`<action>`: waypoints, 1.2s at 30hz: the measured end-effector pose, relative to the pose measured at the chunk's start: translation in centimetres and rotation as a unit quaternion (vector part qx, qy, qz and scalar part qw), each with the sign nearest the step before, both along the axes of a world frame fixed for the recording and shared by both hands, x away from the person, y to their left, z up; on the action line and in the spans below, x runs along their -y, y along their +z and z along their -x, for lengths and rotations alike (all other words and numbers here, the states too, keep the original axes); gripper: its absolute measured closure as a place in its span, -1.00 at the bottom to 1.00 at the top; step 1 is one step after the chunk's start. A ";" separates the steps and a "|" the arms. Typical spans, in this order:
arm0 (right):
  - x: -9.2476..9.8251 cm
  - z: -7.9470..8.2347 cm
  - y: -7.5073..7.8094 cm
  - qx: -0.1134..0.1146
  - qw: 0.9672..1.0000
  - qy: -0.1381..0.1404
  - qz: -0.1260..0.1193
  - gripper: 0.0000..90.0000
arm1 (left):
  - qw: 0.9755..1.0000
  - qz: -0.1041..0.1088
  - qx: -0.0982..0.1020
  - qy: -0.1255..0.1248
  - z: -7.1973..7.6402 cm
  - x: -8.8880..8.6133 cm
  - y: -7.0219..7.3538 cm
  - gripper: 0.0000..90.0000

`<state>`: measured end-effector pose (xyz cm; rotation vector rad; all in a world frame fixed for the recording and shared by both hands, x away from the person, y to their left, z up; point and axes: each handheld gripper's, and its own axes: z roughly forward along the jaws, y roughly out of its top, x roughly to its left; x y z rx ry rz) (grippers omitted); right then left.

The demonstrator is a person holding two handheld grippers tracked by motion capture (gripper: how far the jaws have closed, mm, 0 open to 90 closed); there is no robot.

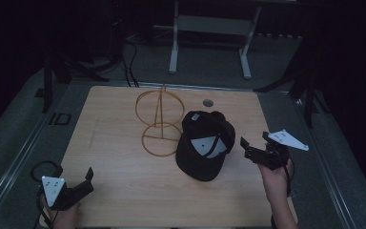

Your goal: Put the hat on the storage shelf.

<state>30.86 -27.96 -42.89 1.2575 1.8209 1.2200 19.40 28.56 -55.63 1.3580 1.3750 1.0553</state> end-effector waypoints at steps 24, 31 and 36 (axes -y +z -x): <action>-7.4 -6.5 -3.5 -0.098 0.992 -0.018 0.083 -0.01 | 0.999 0.000 -0.015 -0.040 0.2 1.7 0.8 -0.97; -7.7 -6.6 -3.9 -0.102 0.990 -0.036 0.093 0.85 | 0.999 0.011 -0.013 -0.040 0.1 1.6 0.8 -0.97; -7.4 -6.4 -4.1 -0.098 0.991 -0.043 0.076 0.96 | 0.999 0.008 -0.015 -0.045 0.1 1.7 0.8 -0.97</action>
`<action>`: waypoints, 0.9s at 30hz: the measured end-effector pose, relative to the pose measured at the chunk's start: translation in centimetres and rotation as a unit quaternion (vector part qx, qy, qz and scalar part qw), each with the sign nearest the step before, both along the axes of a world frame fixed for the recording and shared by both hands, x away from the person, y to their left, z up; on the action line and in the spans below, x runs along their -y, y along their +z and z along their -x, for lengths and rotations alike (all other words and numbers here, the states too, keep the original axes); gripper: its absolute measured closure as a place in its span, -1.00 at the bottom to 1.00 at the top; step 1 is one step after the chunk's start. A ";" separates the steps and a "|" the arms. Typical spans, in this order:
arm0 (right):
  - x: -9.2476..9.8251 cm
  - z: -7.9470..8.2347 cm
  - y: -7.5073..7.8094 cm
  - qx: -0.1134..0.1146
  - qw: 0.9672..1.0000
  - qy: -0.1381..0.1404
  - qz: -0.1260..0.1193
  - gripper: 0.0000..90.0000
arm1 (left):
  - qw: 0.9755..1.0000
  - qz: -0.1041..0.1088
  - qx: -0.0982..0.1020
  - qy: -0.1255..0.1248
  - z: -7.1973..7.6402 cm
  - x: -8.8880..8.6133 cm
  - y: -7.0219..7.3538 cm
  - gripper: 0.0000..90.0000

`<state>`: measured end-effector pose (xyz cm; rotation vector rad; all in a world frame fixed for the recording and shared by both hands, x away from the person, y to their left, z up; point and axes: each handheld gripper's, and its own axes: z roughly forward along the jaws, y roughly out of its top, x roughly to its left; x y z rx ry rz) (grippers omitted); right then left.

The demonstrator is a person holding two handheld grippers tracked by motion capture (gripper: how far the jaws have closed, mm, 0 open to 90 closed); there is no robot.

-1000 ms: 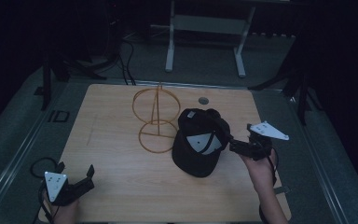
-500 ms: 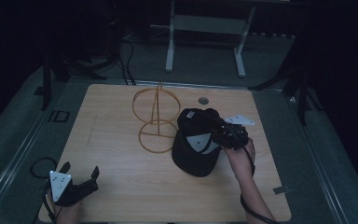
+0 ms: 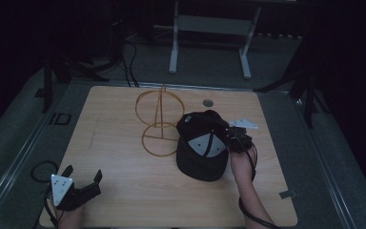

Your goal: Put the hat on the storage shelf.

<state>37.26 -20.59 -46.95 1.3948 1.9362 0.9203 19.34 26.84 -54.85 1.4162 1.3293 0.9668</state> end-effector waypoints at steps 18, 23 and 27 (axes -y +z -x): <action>1.2 2.5 4.4 0.062 0.995 0.017 -0.080 0.97 | 0.998 0.008 -0.009 -0.059 -0.3 2.0 0.6 -0.97; 1.8 3.6 5.9 0.083 0.992 0.024 -0.087 0.97 | 0.993 0.000 -0.009 -0.120 -0.6 4.7 1.9 -0.97; 2.2 4.2 6.5 0.092 0.991 0.026 -0.089 0.97 | 0.985 0.007 -0.017 -0.171 -1.2 7.0 2.7 -0.97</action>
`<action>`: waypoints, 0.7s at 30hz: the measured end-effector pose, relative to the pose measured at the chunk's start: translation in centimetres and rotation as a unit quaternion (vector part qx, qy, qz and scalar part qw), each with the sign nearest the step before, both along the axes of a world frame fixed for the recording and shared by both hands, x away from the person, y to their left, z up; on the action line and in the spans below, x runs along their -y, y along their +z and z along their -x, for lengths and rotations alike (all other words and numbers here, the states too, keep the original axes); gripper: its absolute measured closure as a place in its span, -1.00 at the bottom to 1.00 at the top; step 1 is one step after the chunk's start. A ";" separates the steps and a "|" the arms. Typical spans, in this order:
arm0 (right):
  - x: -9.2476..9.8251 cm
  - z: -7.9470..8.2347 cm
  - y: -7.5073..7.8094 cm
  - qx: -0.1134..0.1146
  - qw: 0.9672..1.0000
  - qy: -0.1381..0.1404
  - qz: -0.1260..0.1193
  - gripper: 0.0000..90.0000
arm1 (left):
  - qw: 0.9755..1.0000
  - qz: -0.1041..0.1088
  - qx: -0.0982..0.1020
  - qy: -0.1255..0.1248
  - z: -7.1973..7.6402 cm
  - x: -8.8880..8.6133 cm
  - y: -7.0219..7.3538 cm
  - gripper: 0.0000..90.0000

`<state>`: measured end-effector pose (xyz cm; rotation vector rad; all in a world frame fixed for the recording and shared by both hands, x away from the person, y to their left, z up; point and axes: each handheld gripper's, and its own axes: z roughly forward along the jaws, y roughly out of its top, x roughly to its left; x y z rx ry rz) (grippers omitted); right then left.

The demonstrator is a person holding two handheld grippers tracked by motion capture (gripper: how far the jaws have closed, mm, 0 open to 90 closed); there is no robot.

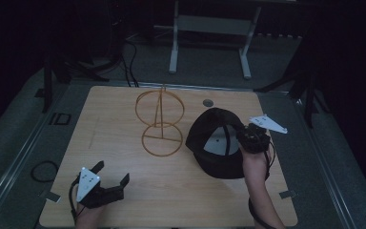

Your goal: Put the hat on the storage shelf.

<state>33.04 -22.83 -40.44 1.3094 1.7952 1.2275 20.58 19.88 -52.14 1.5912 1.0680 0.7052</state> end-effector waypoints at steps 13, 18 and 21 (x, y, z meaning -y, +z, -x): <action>0.1 2.7 0.8 0.020 0.999 0.031 -0.003 0.97 | 0.993 -0.024 -0.008 -0.111 -2.9 6.0 3.2 -0.87; -0.1 3.6 0.9 0.024 0.999 0.045 -0.011 0.97 | 0.990 -0.033 -0.009 -0.136 -4.0 7.8 4.1 -0.85; -0.3 4.1 1.1 0.027 0.998 0.052 -0.011 0.97 | 0.988 -0.034 -0.014 -0.149 -4.6 8.8 4.4 -0.85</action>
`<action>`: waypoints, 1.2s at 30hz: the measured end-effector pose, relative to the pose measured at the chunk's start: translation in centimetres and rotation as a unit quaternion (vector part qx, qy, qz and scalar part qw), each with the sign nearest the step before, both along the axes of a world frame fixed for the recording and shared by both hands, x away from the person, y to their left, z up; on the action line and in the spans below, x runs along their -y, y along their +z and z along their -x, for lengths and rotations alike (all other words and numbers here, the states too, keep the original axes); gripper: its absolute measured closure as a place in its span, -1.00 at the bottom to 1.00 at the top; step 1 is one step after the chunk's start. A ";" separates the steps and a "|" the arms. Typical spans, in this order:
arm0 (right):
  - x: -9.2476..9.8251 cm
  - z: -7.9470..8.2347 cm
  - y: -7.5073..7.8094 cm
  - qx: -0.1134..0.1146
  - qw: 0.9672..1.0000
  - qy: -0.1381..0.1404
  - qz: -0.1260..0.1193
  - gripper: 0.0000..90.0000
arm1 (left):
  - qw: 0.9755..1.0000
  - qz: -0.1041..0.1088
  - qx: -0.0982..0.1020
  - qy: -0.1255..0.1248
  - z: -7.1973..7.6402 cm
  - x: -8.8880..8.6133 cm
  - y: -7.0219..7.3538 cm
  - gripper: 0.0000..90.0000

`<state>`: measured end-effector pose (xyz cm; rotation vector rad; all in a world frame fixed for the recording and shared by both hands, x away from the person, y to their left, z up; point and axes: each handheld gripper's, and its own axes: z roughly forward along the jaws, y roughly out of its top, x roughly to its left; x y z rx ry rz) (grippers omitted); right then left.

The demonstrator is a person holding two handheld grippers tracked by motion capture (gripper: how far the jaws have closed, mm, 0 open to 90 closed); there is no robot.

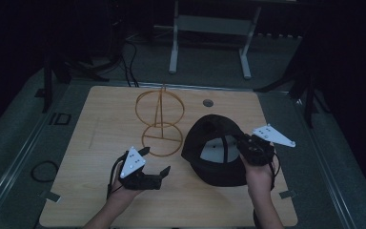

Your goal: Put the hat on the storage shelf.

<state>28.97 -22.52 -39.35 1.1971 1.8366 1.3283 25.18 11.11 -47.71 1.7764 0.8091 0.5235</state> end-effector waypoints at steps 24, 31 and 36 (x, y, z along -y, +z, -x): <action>-1.3 2.8 1.3 0.024 0.998 0.058 -0.006 0.97 | 0.999 0.024 -0.028 -0.021 -4.2 4.9 1.0 0.09; -1.4 3.1 0.7 0.015 0.998 0.063 -0.002 0.96 | 1.000 0.019 -0.014 0.003 -3.9 4.8 1.7 0.93; -1.5 3.4 0.0 0.008 0.998 0.069 0.000 0.96 | 1.000 0.019 -0.005 0.005 -3.7 4.7 2.3 0.96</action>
